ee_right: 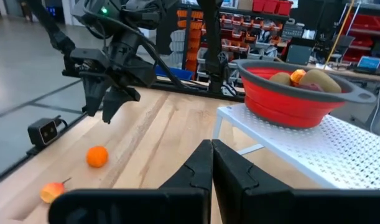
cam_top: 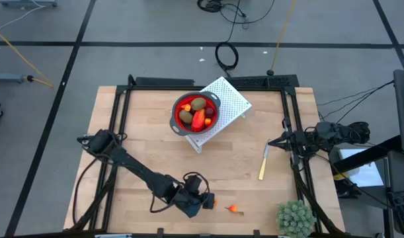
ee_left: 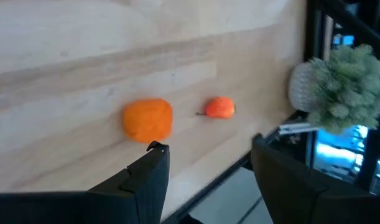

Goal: Pick & Place Fruit
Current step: Put the orange into the red strainer bowl on the shelf

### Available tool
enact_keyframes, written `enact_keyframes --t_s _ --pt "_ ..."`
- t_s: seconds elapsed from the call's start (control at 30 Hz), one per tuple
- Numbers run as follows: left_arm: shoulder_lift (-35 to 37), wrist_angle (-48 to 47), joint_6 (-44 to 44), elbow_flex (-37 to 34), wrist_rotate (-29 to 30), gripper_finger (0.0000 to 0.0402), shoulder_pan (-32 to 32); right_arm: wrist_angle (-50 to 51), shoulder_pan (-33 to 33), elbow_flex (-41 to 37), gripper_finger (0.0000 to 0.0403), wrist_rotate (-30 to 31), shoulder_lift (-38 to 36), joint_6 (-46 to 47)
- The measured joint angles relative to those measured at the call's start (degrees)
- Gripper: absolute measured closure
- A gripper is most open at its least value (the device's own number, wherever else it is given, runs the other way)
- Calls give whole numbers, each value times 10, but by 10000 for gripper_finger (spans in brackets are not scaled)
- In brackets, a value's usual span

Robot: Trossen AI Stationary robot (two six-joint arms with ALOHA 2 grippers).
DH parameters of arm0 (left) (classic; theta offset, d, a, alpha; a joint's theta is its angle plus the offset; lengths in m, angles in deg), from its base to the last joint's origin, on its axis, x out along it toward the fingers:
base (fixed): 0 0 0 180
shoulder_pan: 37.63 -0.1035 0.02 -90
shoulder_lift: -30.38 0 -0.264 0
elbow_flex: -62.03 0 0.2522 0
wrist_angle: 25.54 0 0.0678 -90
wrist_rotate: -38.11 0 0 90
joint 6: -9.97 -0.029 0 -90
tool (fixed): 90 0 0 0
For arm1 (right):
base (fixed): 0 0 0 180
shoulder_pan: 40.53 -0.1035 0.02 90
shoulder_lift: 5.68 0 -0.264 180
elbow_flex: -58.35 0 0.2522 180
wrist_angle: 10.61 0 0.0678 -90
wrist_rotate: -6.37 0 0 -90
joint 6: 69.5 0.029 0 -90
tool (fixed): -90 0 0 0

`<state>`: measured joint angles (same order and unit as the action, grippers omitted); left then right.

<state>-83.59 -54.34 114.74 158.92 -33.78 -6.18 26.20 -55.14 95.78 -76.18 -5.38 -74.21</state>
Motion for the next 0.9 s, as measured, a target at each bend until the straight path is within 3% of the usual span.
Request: enact_keyframes --t_s 0.9 --pt "-40 10 -4 0 -34 177 -26 6 0 0 403 0 0 -9"
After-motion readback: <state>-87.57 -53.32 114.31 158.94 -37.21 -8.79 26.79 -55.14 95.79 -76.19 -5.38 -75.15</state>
